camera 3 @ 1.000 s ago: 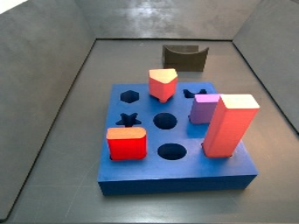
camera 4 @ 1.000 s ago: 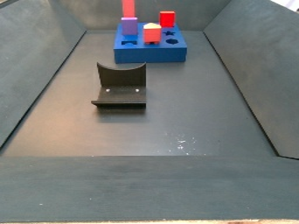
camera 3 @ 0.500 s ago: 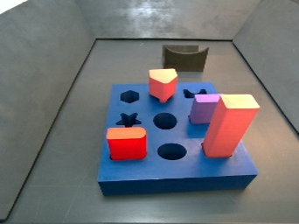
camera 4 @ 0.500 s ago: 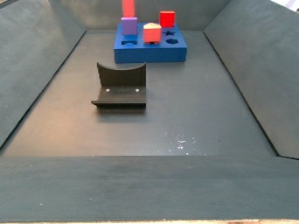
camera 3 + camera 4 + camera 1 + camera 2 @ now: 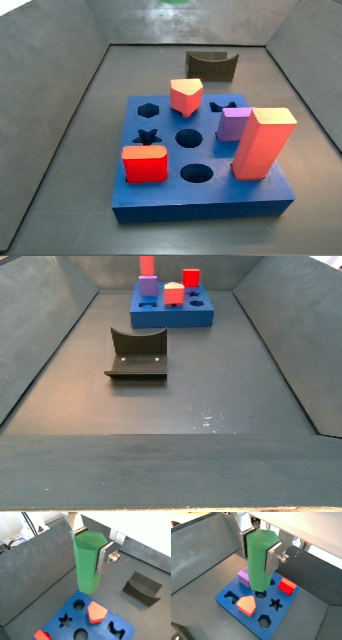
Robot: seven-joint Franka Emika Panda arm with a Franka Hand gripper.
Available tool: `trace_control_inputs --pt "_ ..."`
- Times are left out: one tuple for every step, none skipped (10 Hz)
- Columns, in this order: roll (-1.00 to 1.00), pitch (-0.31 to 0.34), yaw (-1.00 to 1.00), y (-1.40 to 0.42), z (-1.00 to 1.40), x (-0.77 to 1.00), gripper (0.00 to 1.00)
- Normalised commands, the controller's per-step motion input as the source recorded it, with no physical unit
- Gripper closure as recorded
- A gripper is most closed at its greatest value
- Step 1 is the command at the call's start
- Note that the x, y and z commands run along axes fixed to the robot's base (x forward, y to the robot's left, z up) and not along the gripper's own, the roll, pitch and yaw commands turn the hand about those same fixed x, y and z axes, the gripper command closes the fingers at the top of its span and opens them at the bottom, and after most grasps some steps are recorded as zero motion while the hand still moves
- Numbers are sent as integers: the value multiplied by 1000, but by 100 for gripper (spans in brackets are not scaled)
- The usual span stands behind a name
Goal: Pick up the hexagon object. Move up. Move to above the board. Insert the hexagon object.
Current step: Insert the hexagon object.
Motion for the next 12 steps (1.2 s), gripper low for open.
trace_control_inputs --pt "40 0 -117 -266 -474 220 100" --pt "110 -20 -20 -454 -420 40 100" --pt "119 -53 0 -349 -454 0 100" --pt "93 -36 0 -123 -520 0 100" --pt "70 -13 0 97 -449 -80 100" --pt "0 0 0 320 -326 -154 100" --pt "0 0 -23 383 -294 -189 100" --pt "0 0 -40 354 -346 -343 100" --pt "0 -23 -89 220 -423 -337 100" --pt "0 -27 -117 86 -554 -274 100" --pt "-34 -86 -100 69 -634 -314 100" --pt "-121 -181 -74 57 -614 -280 100"
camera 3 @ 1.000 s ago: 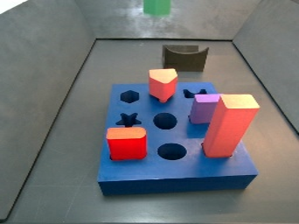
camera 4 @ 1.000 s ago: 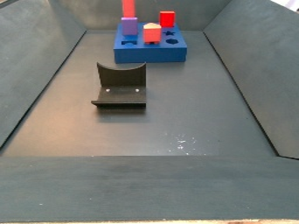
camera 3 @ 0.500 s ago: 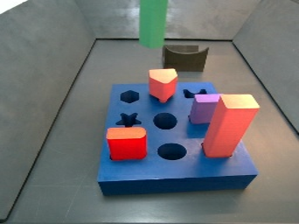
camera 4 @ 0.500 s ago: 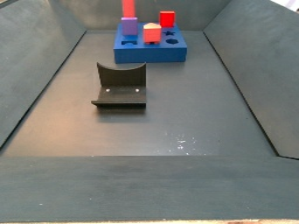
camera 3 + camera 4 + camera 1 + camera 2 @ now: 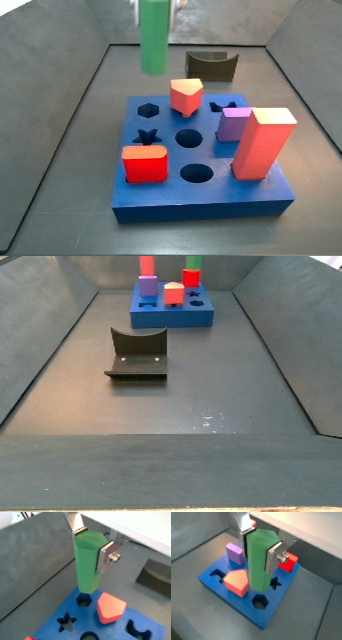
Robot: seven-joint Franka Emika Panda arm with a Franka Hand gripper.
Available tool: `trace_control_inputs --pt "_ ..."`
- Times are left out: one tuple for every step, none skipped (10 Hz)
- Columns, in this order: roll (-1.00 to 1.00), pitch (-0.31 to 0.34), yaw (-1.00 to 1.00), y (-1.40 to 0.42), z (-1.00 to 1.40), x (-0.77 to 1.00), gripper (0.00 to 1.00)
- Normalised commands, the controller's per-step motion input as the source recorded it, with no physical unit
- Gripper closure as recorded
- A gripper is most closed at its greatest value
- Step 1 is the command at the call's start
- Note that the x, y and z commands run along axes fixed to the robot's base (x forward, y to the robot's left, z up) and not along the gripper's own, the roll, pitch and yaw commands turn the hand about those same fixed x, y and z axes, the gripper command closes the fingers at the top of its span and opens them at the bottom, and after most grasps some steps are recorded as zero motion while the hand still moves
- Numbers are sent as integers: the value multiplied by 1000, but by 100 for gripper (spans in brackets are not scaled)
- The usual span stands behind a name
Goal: Pick up the hexagon object. Move up. Move to above the board. Insert the hexagon object.
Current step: Insert the hexagon object.
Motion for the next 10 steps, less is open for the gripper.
trace_control_inputs --pt "-124 -199 -20 20 -549 -129 100" --pt "-69 -196 -6 0 -486 -6 100" --pt "-34 -146 -49 0 -443 0 100" --pt "0 -54 -71 9 -411 0 100" --pt "60 -44 0 114 -426 -46 100" --pt "64 -59 0 46 -409 -69 100" --pt "34 -100 0 0 -431 -74 100" --pt "0 -99 0 0 -409 -37 100" --pt "0 -77 0 0 -357 0 100" --pt "33 -44 0 0 -334 0 100"
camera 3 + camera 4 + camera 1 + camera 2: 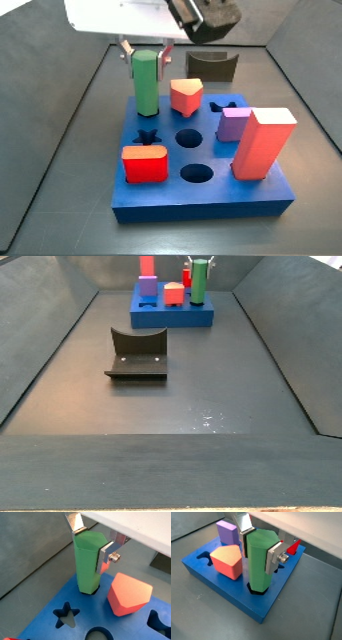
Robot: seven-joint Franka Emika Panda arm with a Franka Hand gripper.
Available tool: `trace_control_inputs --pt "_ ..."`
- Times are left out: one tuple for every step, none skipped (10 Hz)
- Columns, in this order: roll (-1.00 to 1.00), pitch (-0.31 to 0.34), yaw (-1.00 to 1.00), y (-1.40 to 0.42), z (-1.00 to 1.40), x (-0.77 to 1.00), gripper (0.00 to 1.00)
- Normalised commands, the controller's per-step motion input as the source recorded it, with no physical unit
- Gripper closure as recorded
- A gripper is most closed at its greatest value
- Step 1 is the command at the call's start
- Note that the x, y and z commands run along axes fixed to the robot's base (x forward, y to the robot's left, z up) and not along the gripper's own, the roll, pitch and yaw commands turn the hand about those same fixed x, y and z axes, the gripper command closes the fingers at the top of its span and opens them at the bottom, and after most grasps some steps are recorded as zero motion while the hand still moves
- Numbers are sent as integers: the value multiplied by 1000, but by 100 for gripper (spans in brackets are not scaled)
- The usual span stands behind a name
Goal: Pick up the hexagon object. Move up. Move to above the board. Insert the hexagon object.
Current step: Insert the hexagon object.
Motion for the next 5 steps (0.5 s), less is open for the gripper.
trace_control_inputs --pt "87 0 0 0 -237 0 100" --pt "147 64 0 26 -126 0 100" --pt "150 53 0 34 -123 0 100" --pt "111 4 43 69 -157 0 100" --pt "114 0 146 80 -171 0 100"
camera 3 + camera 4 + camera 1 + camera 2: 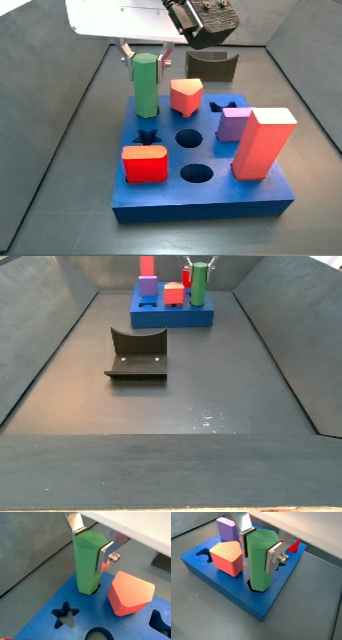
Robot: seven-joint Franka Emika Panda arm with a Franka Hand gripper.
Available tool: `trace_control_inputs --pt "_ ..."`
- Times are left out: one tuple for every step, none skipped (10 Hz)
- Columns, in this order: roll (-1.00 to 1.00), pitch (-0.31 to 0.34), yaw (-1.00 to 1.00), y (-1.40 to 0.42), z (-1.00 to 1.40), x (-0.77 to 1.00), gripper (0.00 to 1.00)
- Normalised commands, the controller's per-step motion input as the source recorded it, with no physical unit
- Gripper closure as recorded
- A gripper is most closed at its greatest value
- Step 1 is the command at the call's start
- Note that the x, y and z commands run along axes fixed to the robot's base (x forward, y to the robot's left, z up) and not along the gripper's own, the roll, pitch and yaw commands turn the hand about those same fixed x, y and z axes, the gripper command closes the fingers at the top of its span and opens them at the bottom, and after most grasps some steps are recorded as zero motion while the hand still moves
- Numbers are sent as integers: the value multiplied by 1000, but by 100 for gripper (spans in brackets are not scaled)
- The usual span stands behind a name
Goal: Pick up the hexagon object. Move up. Move to above the board. Insert the hexagon object.
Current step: Insert the hexagon object.
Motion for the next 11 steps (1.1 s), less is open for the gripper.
trace_control_inputs --pt "121 0 191 91 -166 0 100" --pt "143 16 200 106 -129 0 100" --pt "216 21 203 80 -146 0 100" --pt "319 26 214 0 -291 0 100" --pt "397 36 189 -40 -417 0 100" --pt "439 0 243 -114 -417 -71 100" --pt "389 0 300 -146 -349 -89 100" --pt "367 0 274 -137 -343 -46 100" --pt "316 19 211 -94 -346 0 100" --pt "324 59 166 -86 -323 0 100" --pt "303 99 117 -40 -337 71 100"
